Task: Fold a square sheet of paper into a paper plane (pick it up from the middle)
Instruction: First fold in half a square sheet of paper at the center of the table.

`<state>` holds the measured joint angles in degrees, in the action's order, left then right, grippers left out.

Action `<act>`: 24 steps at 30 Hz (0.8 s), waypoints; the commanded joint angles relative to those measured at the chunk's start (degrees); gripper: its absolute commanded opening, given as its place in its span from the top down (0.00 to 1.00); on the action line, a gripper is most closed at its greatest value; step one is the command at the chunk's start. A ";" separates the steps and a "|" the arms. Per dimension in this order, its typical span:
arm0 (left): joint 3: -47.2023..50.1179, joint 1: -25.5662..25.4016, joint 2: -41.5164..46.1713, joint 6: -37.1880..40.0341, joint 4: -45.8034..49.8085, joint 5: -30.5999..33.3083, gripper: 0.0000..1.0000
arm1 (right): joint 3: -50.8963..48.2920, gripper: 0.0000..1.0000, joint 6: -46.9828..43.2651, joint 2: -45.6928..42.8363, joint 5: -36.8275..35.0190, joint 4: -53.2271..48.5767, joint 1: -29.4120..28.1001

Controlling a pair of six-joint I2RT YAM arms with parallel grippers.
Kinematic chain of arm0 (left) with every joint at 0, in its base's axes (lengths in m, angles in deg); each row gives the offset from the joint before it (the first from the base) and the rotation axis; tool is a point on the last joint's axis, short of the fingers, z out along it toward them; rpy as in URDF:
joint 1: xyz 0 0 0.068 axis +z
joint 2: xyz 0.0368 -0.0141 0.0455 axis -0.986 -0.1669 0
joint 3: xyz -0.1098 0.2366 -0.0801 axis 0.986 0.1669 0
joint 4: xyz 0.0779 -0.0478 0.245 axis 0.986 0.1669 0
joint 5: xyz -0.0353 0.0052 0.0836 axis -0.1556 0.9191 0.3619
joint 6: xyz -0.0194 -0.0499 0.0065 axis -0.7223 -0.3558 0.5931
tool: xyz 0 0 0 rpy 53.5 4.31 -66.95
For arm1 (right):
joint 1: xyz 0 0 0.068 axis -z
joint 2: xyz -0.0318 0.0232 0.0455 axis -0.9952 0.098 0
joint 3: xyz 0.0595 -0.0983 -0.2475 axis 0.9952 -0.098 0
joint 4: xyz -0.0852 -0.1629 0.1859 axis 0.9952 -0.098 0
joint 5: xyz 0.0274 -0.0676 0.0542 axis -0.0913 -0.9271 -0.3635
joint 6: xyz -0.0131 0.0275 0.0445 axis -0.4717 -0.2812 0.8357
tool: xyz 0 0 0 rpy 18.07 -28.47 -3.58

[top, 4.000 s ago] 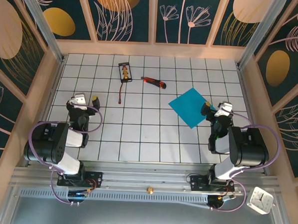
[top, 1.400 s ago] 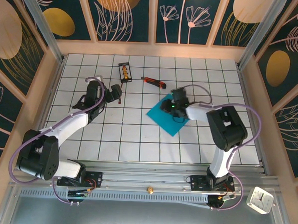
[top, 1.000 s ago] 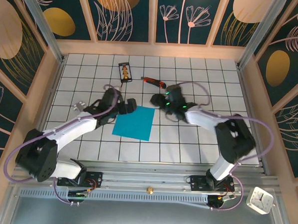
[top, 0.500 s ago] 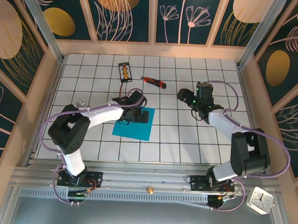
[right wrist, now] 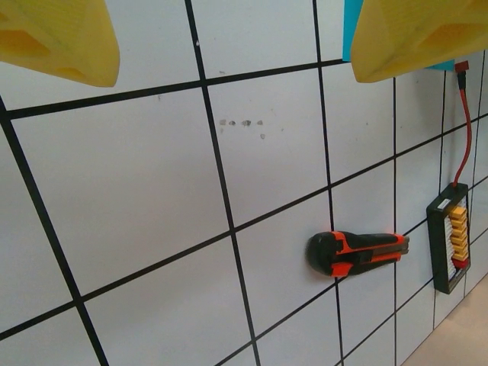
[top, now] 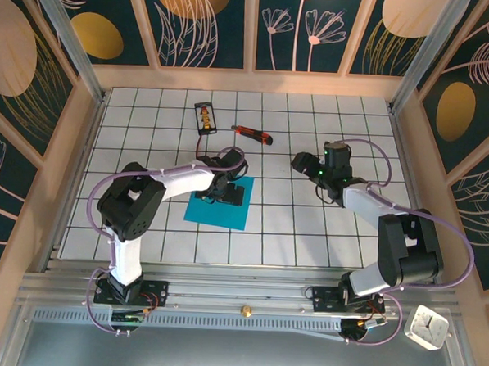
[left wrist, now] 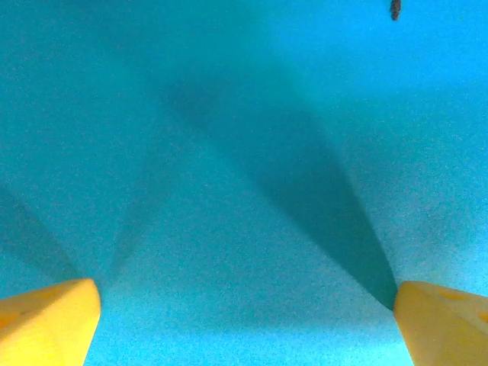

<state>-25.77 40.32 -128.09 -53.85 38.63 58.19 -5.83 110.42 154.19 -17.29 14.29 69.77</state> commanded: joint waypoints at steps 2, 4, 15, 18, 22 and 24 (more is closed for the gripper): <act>1.57 0.05 -2.07 0.40 0.29 -1.77 0.01 | -0.88 0.20 1.28 0.47 1.28 2.64 0.33; 2.40 0.03 -1.80 0.20 -0.53 -2.32 0.01 | -1.12 0.20 1.31 0.41 1.09 2.72 0.32; 3.76 0.03 -1.36 0.40 -1.71 -3.84 0.05 | -0.95 0.20 1.74 0.07 0.56 1.85 0.36; 4.12 0.07 -0.80 0.41 -1.86 -4.14 0.06 | -1.11 0.20 1.91 0.13 0.56 1.94 0.33; 4.21 0.00 -0.14 0.16 -2.61 -4.88 0.09 | -1.21 0.20 2.08 0.51 0.83 2.05 0.35; 4.46 0.06 0.17 -0.16 -3.38 -5.71 0.13 | -1.37 0.20 2.07 0.57 0.74 2.02 0.37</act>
<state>-23.55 40.36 -127.02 -53.79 35.00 56.97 -6.18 111.86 154.21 -16.88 15.19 69.79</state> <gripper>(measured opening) 0.885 0.802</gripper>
